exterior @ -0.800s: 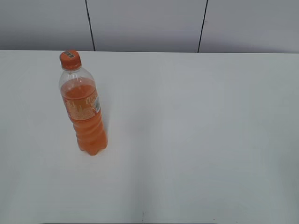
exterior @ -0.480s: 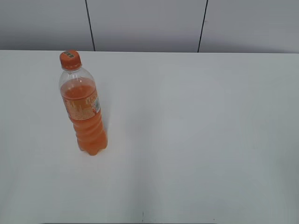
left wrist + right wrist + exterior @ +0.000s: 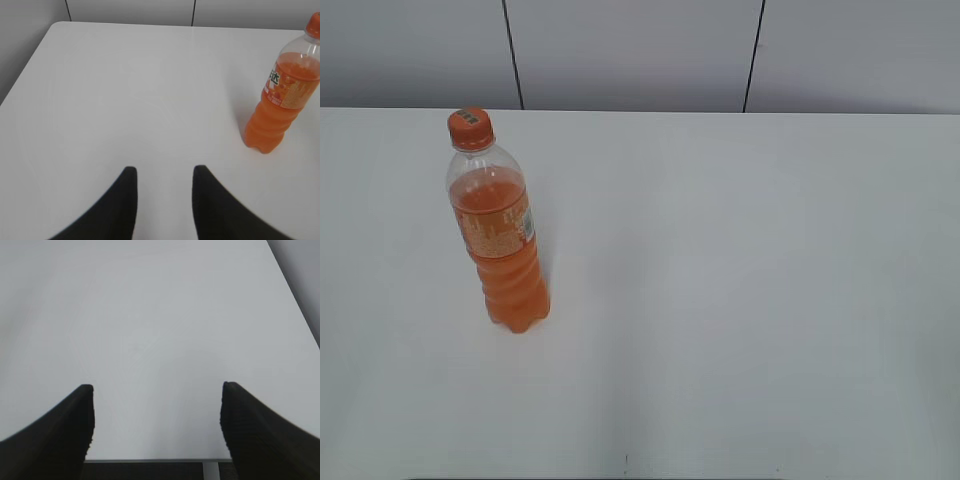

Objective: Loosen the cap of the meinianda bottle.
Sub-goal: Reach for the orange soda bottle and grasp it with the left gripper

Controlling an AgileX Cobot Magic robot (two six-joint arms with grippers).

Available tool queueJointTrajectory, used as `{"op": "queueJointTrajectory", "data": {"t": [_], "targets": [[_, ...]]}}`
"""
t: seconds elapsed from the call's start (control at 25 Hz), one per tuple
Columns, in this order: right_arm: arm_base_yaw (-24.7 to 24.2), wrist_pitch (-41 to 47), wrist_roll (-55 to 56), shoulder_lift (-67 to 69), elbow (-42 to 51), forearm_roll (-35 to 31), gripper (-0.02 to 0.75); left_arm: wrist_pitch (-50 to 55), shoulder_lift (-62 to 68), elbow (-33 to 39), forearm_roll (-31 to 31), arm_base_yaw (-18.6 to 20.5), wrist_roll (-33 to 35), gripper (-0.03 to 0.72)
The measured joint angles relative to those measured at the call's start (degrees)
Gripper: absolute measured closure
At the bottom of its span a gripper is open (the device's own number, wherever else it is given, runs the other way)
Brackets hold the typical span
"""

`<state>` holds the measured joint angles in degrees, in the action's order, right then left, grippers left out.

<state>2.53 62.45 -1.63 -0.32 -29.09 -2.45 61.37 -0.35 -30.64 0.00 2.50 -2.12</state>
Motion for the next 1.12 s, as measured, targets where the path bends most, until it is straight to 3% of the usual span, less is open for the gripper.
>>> {"op": "queueJointTrajectory", "data": {"t": [0.92,1.12], "targets": [[0.0,0.0,0.0,0.0,0.0,0.0,0.150,0.0,0.0,0.0,0.0,0.0,0.0,0.452],[0.0,0.0,0.0,0.0,0.0,0.0,0.150,0.0,0.0,0.0,0.0,0.0,0.0,0.393]]}}
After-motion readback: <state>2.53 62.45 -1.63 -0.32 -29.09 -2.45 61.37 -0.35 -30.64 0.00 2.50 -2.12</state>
